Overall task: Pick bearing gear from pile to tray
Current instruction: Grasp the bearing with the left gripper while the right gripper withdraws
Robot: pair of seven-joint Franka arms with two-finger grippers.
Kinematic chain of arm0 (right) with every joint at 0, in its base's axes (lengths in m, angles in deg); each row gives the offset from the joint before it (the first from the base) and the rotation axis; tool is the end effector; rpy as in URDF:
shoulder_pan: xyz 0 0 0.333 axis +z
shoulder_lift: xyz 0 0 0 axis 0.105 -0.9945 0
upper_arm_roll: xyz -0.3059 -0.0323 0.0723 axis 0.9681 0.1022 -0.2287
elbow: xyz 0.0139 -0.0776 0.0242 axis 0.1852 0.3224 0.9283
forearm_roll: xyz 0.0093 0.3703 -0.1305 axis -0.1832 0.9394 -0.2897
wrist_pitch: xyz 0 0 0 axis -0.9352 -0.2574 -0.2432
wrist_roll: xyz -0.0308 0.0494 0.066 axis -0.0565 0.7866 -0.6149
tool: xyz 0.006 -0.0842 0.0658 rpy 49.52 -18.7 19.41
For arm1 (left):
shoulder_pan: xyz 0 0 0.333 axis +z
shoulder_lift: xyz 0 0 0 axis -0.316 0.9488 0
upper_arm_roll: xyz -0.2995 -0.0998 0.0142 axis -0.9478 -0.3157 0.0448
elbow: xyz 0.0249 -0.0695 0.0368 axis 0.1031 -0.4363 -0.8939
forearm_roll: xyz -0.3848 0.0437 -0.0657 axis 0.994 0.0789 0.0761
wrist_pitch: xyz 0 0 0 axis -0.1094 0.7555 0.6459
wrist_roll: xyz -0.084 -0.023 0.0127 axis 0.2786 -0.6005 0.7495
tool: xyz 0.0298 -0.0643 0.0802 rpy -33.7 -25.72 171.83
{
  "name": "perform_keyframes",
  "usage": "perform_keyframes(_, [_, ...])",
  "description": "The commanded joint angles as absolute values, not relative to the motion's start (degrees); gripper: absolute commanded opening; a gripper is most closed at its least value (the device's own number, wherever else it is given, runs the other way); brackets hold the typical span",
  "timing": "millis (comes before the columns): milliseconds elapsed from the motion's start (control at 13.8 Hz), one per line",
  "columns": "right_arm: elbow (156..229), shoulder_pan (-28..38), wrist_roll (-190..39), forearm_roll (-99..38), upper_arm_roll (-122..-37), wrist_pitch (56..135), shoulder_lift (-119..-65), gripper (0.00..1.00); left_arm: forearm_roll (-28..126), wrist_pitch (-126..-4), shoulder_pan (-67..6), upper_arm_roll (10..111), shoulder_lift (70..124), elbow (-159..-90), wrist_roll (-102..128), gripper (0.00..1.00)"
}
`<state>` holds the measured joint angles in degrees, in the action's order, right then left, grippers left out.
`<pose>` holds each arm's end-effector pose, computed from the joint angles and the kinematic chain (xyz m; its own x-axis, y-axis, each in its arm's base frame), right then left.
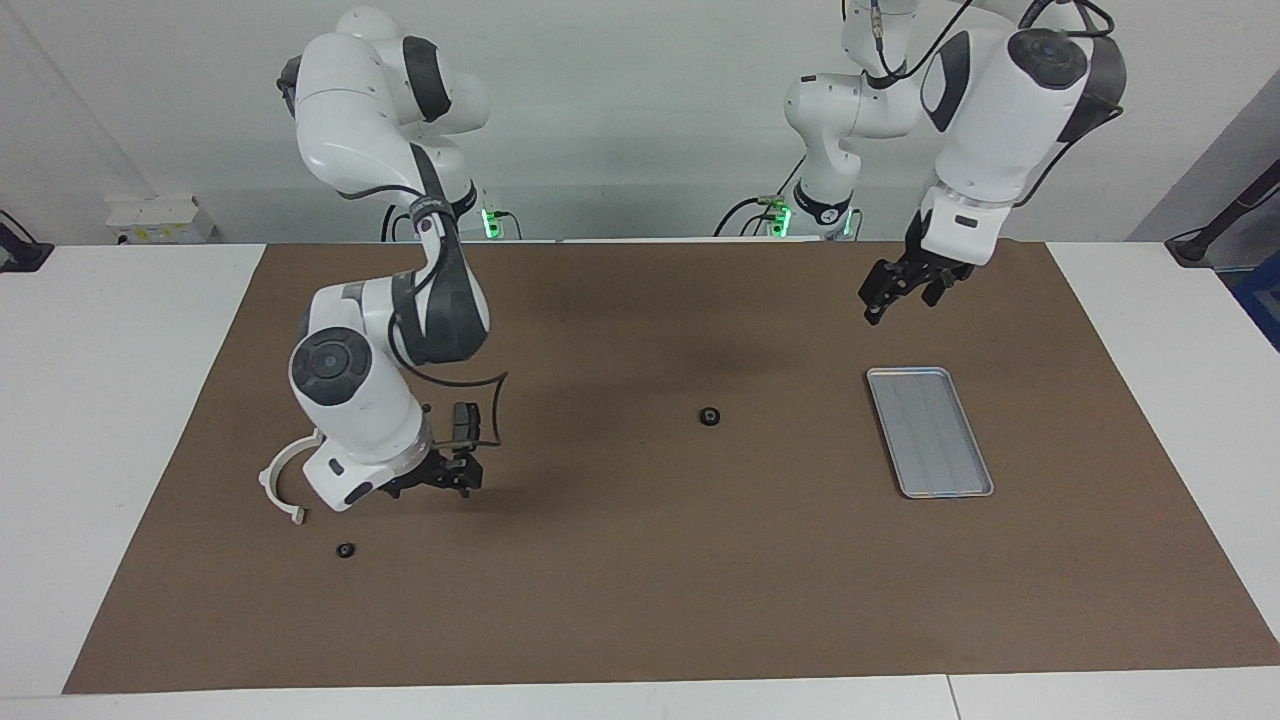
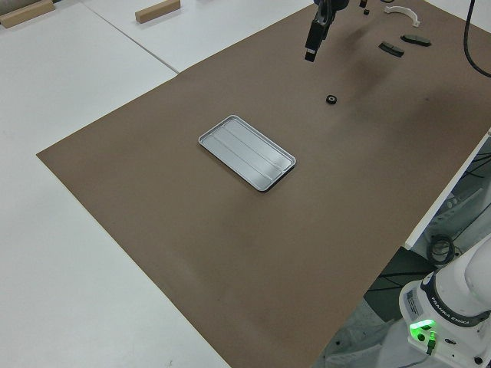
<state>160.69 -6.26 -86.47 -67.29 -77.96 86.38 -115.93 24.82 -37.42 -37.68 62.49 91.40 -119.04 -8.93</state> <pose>0.7342 0.0422 0.3583 0.9974 0.0626 -0.0368 0.0641 -0.9971 0.0410 0.5523 -0.2055 0.5041 0.9530 0.3016 0.0296 0.2997 -0.9524 0.0552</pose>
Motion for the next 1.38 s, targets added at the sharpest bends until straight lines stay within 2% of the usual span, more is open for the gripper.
perform_keyframes(0, [164.3, -8.4, -81.1, -71.1, -78.9, 93.1, -116.2, 1.00, 24.6, -44.0, -41.2, 63.4, 96.5, -119.0, -14.6, 1.00])
perform_keyframes(145, [165.3, -9.3, -79.7, -72.1, -78.9, 95.8, -116.9, 1.00, 23.5, -46.3, -46.9, 63.7, 103.7, -116.7, -22.3, 1.00])
perform_keyframes(364, [165.3, -10.9, -76.6, -72.4, -79.0, 98.1, -118.0, 1.00, 22.3, -56.2, -50.2, 63.7, 109.7, -119.1, -28.9, 1.00])
perform_keyframes(655, [165.3, -13.1, -73.9, -72.4, -79.4, 99.3, -119.3, 0.97, 22.2, -60.0, -50.7, 63.4, 109.2, -124.1, -30.5, 0.97])
perform_keyframes(873, [165.2, -14.3, -73.6, -72.4, -80.5, 99.4, -120.0, 0.94, 22.4, -61.2, -50.8, 63.4, 109.1, -125.0, -30.8, 0.91])
perform_keyframes(1018, [165.1, -14.6, -73.6, -72.3, -80.6, 99.4, -120.4, 0.91, 22.4, -61.8, -51.1, 63.4, 109.0, -126.0, -31.7, 0.84])
perform_keyframes(1309, [164.7, -14.7, -73.3, -72.4, -80.7, 99.4, -120.9, 0.85, 22.4, -62.0, -51.6, 63.4, 108.6, -126.6, -32.0, 0.83])
